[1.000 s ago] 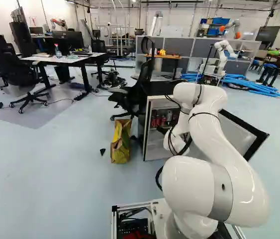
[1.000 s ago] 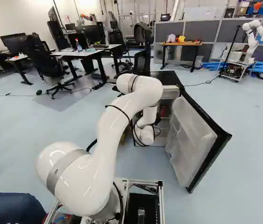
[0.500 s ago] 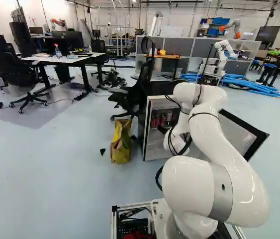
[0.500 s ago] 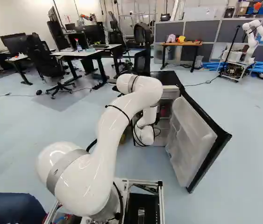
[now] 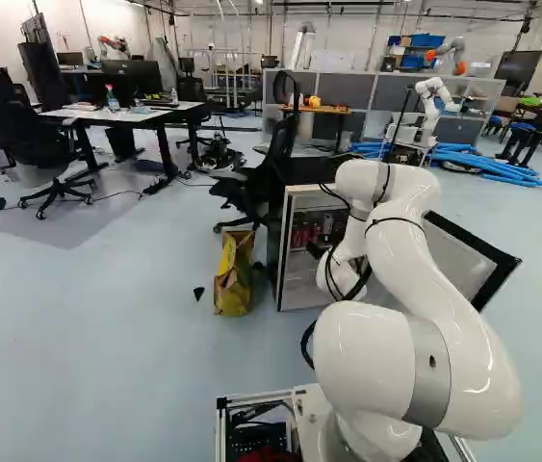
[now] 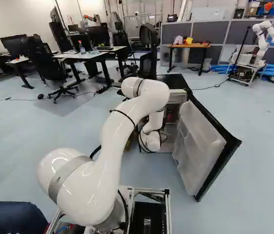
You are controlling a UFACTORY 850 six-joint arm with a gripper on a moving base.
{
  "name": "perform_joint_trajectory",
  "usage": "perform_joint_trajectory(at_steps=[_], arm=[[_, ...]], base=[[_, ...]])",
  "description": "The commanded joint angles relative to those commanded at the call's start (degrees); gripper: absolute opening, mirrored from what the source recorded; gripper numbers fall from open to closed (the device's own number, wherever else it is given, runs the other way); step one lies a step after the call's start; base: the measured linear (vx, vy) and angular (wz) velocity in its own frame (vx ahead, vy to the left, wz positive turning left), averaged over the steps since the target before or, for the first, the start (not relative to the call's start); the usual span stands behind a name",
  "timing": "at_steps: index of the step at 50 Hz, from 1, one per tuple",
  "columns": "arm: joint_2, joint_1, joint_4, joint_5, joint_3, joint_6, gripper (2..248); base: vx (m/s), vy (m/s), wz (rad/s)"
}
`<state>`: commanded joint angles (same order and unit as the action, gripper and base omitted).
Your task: Grab a drink from the fridge
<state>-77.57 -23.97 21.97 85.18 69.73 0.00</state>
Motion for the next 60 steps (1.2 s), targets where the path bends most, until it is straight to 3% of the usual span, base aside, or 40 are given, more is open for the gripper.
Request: perform_joint_trajectory(at_steps=[8,9,13,14,60], arm=[[0.0,0.0,0.0,0.0,0.0,0.0,179],[0.0,0.0,0.0,0.0,0.0,0.0,165],[0.0,0.0,0.0,0.0,0.0,0.0,165],[0.0,0.0,0.0,0.0,0.0,0.0,153],[-0.7,0.2,0.0,0.0,1.5,0.0,154]], base=[[0.0,0.0,0.0],[0.0,0.0,0.0],[0.0,0.0,0.0],[0.0,0.0,0.0],[0.0,0.0,0.0]])
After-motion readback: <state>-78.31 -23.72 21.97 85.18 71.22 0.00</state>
